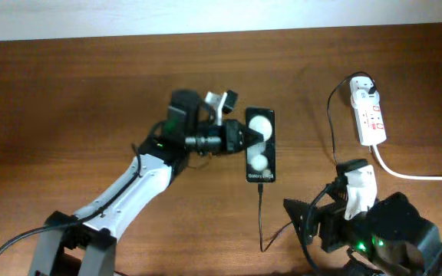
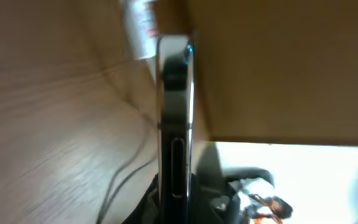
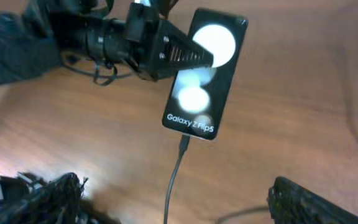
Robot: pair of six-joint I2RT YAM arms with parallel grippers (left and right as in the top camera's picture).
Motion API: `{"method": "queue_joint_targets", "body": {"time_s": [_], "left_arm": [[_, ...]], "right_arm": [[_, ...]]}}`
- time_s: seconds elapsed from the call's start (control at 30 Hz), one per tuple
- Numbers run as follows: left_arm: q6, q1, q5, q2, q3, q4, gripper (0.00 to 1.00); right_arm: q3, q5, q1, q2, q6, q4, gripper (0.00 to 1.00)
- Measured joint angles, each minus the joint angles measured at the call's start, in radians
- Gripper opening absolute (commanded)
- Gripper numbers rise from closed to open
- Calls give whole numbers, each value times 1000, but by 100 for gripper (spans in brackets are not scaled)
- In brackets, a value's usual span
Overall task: Plug charger to phone and switch on socket
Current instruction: 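Lower the phone onto the table with the left gripper and release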
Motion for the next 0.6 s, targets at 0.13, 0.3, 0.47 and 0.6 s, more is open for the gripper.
{"method": "queue_joint_targets", "body": {"time_s": [0.13,0.3,0.47,0.6], "left_arm": [[172,-36,-385,2,15,-360,0],[286,-32,-579,62,15,-395,10],[299,-31,-473,162,15,-383,17],[299,-31,-465,162,15,-388,8]], "right_arm": [[0,8,0,0,0,-24,99],[0,23,0,49,0,-27,99],[0,19,0,196,0,-35,99],[0,-8,0,319,27,-35,99]]}}
